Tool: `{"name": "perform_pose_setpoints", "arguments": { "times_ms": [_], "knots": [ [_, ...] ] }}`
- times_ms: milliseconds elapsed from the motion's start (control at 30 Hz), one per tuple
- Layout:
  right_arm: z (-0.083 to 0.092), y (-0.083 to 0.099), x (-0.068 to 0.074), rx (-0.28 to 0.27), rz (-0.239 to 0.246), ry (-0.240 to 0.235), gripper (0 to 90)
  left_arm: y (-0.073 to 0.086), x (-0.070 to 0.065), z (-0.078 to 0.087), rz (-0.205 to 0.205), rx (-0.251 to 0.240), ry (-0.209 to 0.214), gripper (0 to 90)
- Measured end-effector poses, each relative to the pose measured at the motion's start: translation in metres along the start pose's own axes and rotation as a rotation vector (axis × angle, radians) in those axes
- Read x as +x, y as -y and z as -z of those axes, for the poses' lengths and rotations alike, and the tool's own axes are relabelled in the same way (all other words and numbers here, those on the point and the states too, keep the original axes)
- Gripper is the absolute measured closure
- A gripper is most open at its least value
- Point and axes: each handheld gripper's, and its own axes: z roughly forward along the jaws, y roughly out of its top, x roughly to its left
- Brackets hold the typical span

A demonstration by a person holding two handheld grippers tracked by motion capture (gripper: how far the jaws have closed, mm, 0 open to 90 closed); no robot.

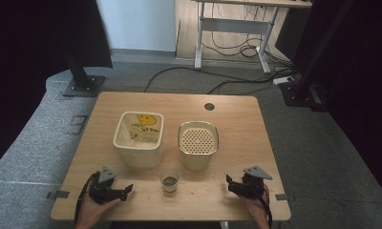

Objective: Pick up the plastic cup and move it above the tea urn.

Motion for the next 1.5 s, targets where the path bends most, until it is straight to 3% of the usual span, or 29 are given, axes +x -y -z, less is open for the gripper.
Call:
{"name": "perform_pose_setpoints", "arguments": {
  "times_ms": [67, 100, 167, 200, 433, 467, 567, 600, 667, 700, 733, 767, 900, 933, 1033, 1067, 1100, 1300, 1500],
  "knots": [
    [0.001, -0.001, 0.002, -0.011, 0.005, -0.009, 14.3, 0.0, -0.001, 0.003, 0.005, -0.019, 0.009, 6.8],
    [0.003, -0.002, 0.008, -0.033, 0.016, -0.047, 15.4, 0.0, -0.001, 0.005, 0.01, -0.035, 0.019, 7.0],
    [0.003, -0.003, 0.01, -0.041, 0.018, -0.065, 16.2, 0.0, -0.002, 0.006, 0.013, -0.043, 0.022, 7.1],
    [0.005, -0.004, 0.016, -0.054, 0.022, -0.101, 16.7, 0.0, -0.003, 0.007, 0.016, -0.057, 0.03, 8.1],
    [0.009, -0.008, 0.038, -0.088, 0.045, -0.188, 16.8, 0.001, -0.006, 0.005, 0.005, -0.047, 0.043, 8.1],
    [0.009, -0.009, 0.047, -0.097, 0.046, -0.225, 16.9, 0.002, -0.007, 0.004, 0.009, -0.044, 0.037, 8.4],
    [0.008, -0.009, 0.055, -0.1, 0.048, -0.257, 16.7, 0.003, -0.006, 0.005, 0.018, -0.038, 0.017, 12.5],
    [0.009, -0.009, 0.067, -0.101, 0.069, -0.292, 16.7, 0.004, -0.004, 0.005, 0.022, -0.035, -0.007, 14.2],
    [0.009, -0.009, 0.072, -0.102, 0.083, -0.306, 16.7, 0.004, -0.003, 0.005, 0.027, -0.035, -0.014, 14.1],
    [0.008, -0.006, 0.087, -0.094, 0.111, -0.357, 16.2, 0.004, -0.002, 0.005, 0.037, -0.034, -0.014, 14.3],
    [0.008, -0.006, 0.087, -0.094, 0.111, -0.357, 16.2, 0.004, -0.001, 0.005, 0.041, -0.036, -0.015, 14.3],
    [0.007, -0.005, 0.099, -0.098, 0.125, -0.395, 16.2, 0.004, -0.001, 0.005, 0.048, -0.042, -0.013, 14.4],
    [0.002, -0.006, 0.115, -0.094, 0.15, -0.43, 15.8, 0.003, -0.002, 0.006, 0.047, -0.048, -0.01, 14.4],
    [-0.004, -0.008, 0.126, -0.093, 0.147, -0.471, 15.9, 0.003, -0.002, 0.005, 0.038, -0.045, -0.011, 14.4],
    [-0.009, -0.01, 0.137, -0.087, 0.153, -0.502, 15.9, 0.004, -0.002, 0.005, 0.032, -0.044, -0.016, 14.4],
    [-0.016, -0.011, 0.15, -0.084, 0.188, -0.507, 15.9, 0.005, -0.002, 0.004, 0.032, -0.041, -0.015, 14.4],
    [-0.018, -0.012, 0.154, -0.081, 0.197, -0.511, 16.2, 0.005, -0.001, 0.004, 0.035, -0.04, -0.016, 14.5],
    [-0.04, -0.022, 0.179, -0.089, 0.21, -0.516, 18.8, 0.006, 0.0, 0.005, 0.043, -0.043, -0.019, 14.5],
    [-0.049, -0.026, 0.189, -0.128, 0.24, -0.484, 30.6, 0.01, 0.002, 0.006, 0.057, -0.034, -0.013, 14.6]
  ]
}}
